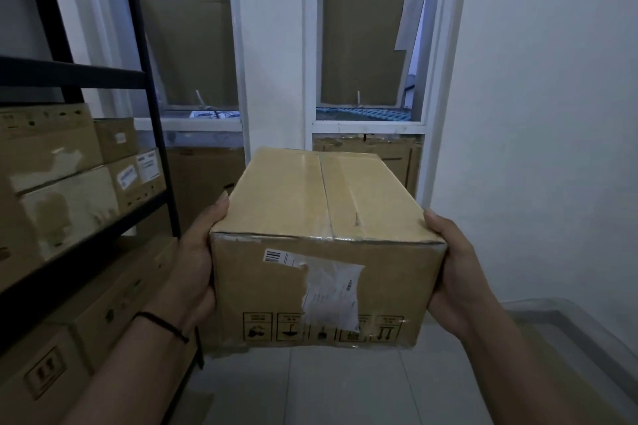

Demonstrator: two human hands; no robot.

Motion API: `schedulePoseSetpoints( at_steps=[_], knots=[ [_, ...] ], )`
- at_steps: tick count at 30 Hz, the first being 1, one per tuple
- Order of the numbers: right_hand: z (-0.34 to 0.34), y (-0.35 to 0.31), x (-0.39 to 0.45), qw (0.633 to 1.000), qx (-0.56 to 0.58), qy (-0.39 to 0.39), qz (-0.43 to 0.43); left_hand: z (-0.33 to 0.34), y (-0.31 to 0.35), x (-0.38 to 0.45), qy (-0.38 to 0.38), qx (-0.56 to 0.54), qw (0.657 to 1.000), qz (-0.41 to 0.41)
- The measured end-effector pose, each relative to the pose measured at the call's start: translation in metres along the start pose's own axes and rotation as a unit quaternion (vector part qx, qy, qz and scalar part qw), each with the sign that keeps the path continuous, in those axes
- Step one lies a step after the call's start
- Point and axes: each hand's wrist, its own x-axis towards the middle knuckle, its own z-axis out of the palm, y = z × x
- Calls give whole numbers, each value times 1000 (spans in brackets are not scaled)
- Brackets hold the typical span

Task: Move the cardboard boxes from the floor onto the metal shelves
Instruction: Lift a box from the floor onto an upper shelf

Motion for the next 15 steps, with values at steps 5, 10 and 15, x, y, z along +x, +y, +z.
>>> schedulePoseSetpoints(
  at_steps=[5,10,15],
  knots=[
    [-21,-15,81,999,6,-28,15,25,-20,68,28,-17,999,10],
    [-36,-23,159,998,3,-52,28,36,-40,130,47,-36,998,7],
    [-39,-15,222,998,-1,-52,31,30,-52,184,63,-32,997,24]
  ],
)
